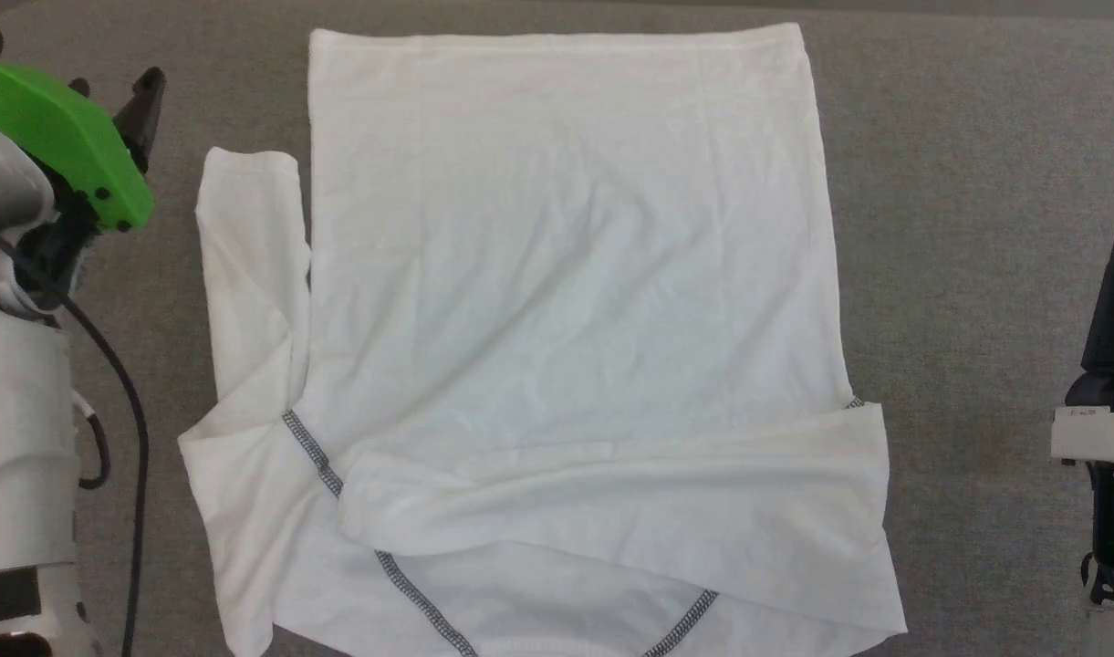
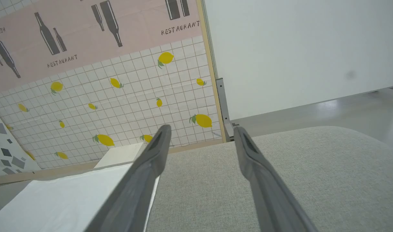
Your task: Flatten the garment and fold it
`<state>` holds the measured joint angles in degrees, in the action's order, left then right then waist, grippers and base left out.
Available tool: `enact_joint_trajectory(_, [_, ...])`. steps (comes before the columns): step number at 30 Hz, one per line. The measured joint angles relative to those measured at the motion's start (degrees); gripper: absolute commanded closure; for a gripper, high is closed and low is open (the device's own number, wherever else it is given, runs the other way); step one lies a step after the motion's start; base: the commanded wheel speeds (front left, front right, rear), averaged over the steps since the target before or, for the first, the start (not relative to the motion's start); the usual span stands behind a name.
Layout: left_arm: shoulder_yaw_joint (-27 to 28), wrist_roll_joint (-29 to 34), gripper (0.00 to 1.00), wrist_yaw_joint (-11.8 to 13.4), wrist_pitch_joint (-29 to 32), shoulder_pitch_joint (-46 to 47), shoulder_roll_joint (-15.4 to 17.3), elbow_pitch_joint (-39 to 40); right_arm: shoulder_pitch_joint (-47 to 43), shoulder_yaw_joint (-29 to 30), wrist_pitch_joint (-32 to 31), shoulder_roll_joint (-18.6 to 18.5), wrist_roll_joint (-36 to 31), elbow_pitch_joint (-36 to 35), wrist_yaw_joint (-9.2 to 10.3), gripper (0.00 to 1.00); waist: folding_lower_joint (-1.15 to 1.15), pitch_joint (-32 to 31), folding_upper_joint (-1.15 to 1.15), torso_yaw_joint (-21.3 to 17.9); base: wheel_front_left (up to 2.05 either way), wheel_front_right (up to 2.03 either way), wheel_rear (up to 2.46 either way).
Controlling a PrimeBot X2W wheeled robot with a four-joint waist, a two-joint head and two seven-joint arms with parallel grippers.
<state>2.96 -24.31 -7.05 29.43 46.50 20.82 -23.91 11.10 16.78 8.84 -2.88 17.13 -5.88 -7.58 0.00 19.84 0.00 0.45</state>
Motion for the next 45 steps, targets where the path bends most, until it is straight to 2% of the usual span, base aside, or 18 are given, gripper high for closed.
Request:
enact_joint_trajectory(2, [-0.4,-1.5,0.0,0.0,5.7,1.4,1.7,-0.6,0.5,0.3,0.1,0.0,0.3,-0.4,0.0,0.0,0.0,2.4,0.0,-0.6,0.0,0.0,0.0])
enact_joint_trajectory(6, [-0.3,-3.3,0.0,0.6,13.7,1.8,2.7,-1.2,0.7,0.8,0.7,0.0,1.0,-0.5,0.01,0.0,0.01,6.0,0.0,-1.6,0.0,0.0,0.0])
enact_joint_trajectory(13, [-0.4,-3.4,0.0,3.1,20.5,1.3,4.5,1.1,2.4,0.6,1.3,0.0,1.0,-0.8,0.0,0.0,0.01,11.1,0.0,-3.3,0.0,0.0,0.0])
enact_joint_trajectory(18, [-0.6,-2.5,0.0,4.6,22.5,0.3,6.2,3.2,3.0,0.5,1.3,0.0,1.0,-1.8,0.0,0.0,0.01,13.4,0.0,-4.1,0.0,0.0,0.0])
enact_joint_trajectory(19, [-0.4,-3.0,0.11,4.9,23.3,0.2,6.2,3.6,3.0,0.4,1.2,0.0,1.0,-1.9,0.0,0.0,0.01,13.7,0.0,-4.2,0.0,0.0,0.0])
enact_joint_trajectory(20, [0.1,-3.4,0.78,5.0,23.3,0.1,6.2,4.2,3.0,0.5,1.2,0.0,1.0,-2.1,0.0,0.0,0.0,13.9,0.0,-4.3,0.0,0.0,0.0])
enact_joint_trajectory(21, [0.4,-3.8,1.0,5.0,22.4,-0.1,6.0,4.5,3.0,0.5,1.2,0.0,1.0,-2.2,0.0,0.0,0.01,14.0,0.0,-4.2,0.0,0.0,0.0])
enact_joint_trajectory(27, [3.7,-7.2,1.0,4.3,13.7,-1.8,2.7,4.1,3.0,1.3,0.5,0.0,0.9,-2.1,0.0,0.0,0.01,13.0,0.0,-3.3,0.0,0.0,0.0])
enact_joint_trajectory(29, [4.6,-7.1,1.0,4.3,10.5,-2.9,2.6,3.3,2.9,1.5,0.2,0.0,0.9,-2.1,0.0,0.0,0.01,12.0,0.0,-3.0,0.0,0.0,0.0])
enact_joint_trajectory(37, [13.9,-7.5,1.0,6.3,-2.8,-7.0,5.9,0.5,0.5,1.6,-1.1,0.0,0.4,-1.3,0.0,0.0,0.0,5.9,0.0,-1.0,0.0,0.0,0.0])
enact_joint_trajectory(45, [21.0,-7.5,1.0,10.0,-9.8,-14.8,7.9,-1.7,-2.5,2.8,-2.2,0.0,0.5,-0.8,0.0,0.0,-0.01,-0.2,0.0,1.8,0.0,0.0,0.0])
